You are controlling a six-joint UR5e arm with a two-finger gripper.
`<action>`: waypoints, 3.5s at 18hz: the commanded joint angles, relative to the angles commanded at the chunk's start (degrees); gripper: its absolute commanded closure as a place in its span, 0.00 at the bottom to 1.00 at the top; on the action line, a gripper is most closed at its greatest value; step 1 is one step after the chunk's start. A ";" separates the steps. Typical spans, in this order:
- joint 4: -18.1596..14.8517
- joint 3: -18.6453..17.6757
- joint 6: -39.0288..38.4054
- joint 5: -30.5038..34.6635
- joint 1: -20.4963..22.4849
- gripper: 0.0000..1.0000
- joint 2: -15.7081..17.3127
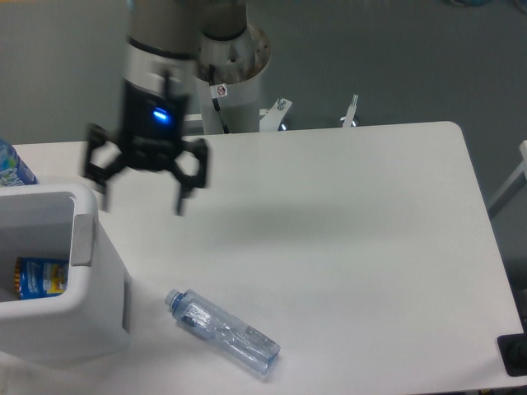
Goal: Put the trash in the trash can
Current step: 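Move the open gripper down to the clear water bottle, then close the gripper around the bottle's body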
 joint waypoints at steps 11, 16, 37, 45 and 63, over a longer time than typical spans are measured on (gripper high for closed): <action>-0.09 2.81 -3.44 5.28 1.51 0.00 -13.09; 0.00 5.09 -3.97 5.27 0.73 0.00 -18.01; 0.09 17.14 -14.50 11.86 -2.36 0.00 -32.62; 0.00 16.35 -19.00 14.94 -4.29 0.00 -32.79; 0.00 16.79 -18.56 17.14 -6.40 0.00 -36.57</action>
